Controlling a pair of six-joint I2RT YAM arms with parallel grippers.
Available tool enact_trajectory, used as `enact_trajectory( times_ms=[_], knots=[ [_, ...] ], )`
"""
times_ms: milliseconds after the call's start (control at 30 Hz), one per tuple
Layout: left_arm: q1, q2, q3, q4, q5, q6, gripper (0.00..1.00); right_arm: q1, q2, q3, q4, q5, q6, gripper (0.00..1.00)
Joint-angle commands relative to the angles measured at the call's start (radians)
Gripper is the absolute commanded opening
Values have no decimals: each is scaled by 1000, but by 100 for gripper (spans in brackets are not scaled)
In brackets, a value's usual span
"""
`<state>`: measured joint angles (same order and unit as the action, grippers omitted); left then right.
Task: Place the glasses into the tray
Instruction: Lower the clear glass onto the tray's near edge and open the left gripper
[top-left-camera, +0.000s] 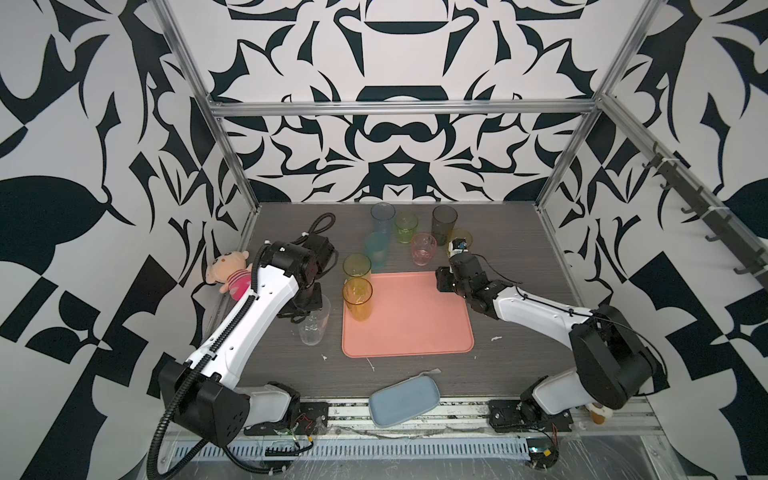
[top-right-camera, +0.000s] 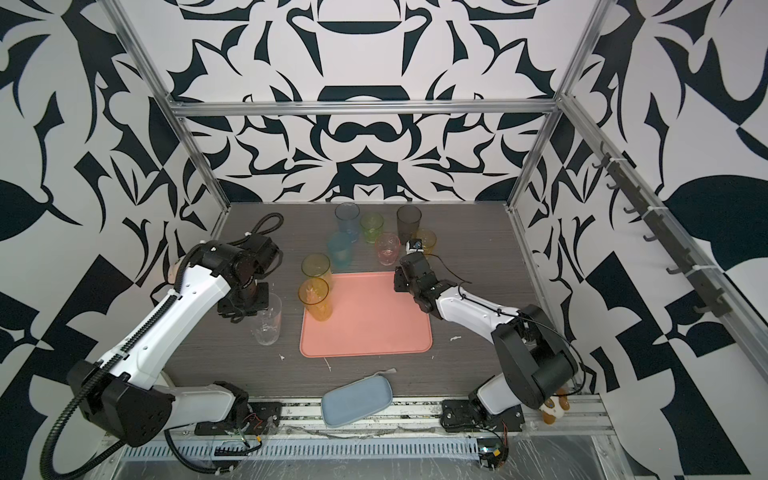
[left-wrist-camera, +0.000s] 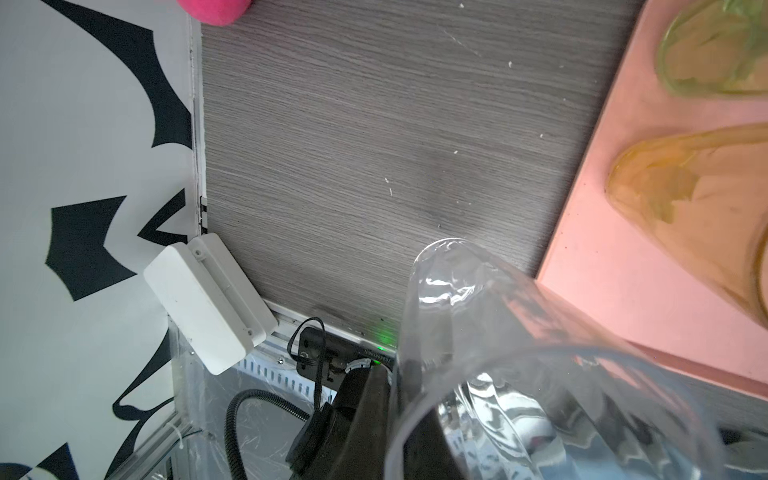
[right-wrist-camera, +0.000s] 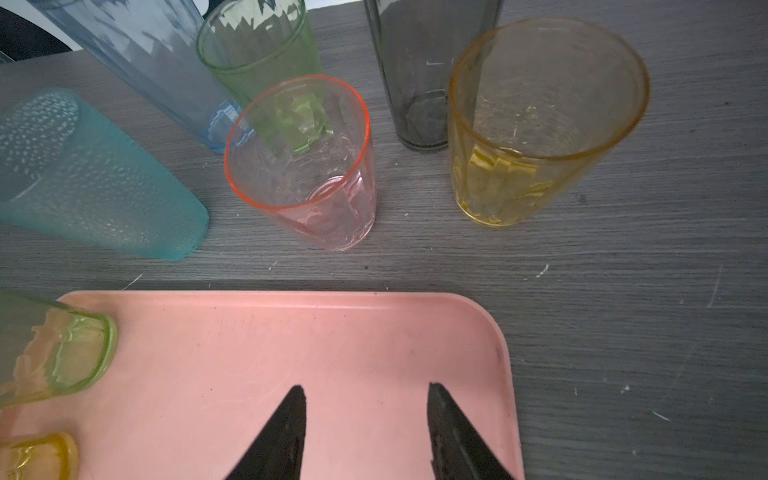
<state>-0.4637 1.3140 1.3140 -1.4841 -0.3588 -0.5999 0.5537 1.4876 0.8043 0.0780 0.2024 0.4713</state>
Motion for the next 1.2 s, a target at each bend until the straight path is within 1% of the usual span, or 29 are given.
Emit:
enact_trajectory(
  times_ms=[0,133,333,433,467,500,867,1167],
  knots=[
    [-61,-4,-9,-46,20,-49,0,-1,9,42,17,0,1,51],
    [-147,10,-28,-10,30,-63,0,0,10,42,14,1,2,50],
    [-224,24,-76,61,46,-47,0,-1,7,42,14,2,1,50],
    [-237,13,-106,124,95,-40,0,0,8,41,18,0,1,50],
    [-242,11,-112,140,105,-40,0,-1,8,41,20,-36,1,50],
    [-247,10,-117,150,111,-40,0,0,8,41,20,-43,1,50],
    [-253,-16,-195,279,154,-73,0,0,3,41,22,-45,3,50],
    [-253,-28,-200,321,162,-90,0,0,0,40,19,-37,3,50]
  ],
)
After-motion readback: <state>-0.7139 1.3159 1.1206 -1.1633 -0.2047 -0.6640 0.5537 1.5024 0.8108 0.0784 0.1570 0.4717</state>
